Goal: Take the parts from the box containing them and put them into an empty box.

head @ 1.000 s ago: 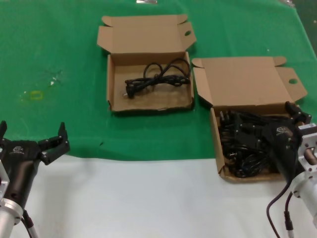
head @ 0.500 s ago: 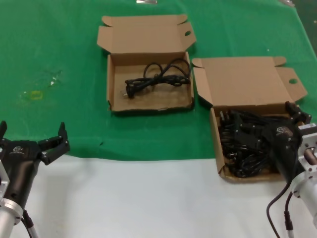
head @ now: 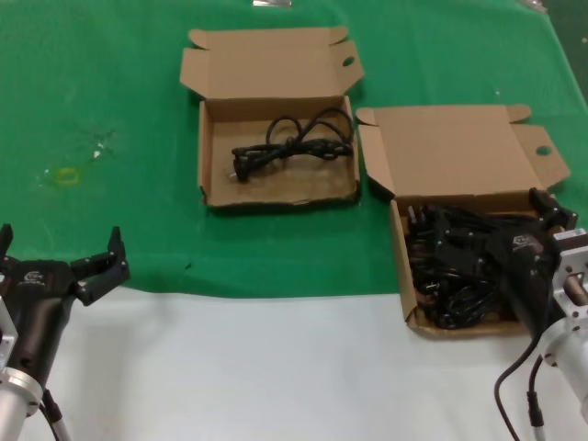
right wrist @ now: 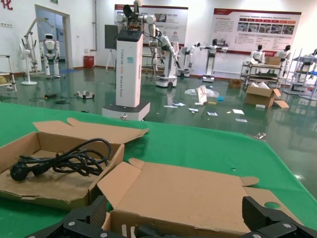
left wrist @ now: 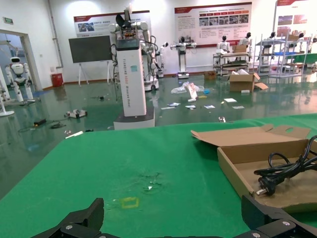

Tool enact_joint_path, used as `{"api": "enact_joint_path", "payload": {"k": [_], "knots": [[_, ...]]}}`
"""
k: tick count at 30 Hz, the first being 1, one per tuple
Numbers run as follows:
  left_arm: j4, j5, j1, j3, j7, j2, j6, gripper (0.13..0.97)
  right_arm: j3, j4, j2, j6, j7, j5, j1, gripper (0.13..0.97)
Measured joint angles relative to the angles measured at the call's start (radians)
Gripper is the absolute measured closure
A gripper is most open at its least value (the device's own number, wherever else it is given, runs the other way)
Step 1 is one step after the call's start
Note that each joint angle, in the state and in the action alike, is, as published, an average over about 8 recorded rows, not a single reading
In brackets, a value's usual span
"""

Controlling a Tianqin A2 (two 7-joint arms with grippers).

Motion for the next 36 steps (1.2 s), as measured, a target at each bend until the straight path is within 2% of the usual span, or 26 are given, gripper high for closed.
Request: {"api": "enact_joint_path", "payload": {"k": [36], "knots": [[0.0,0.0,0.0,0.0,0.0,0.0,0.0,0.132,0.0,0.0,0.0,0.0,0.0,0.0,0.0,0.129]]}}
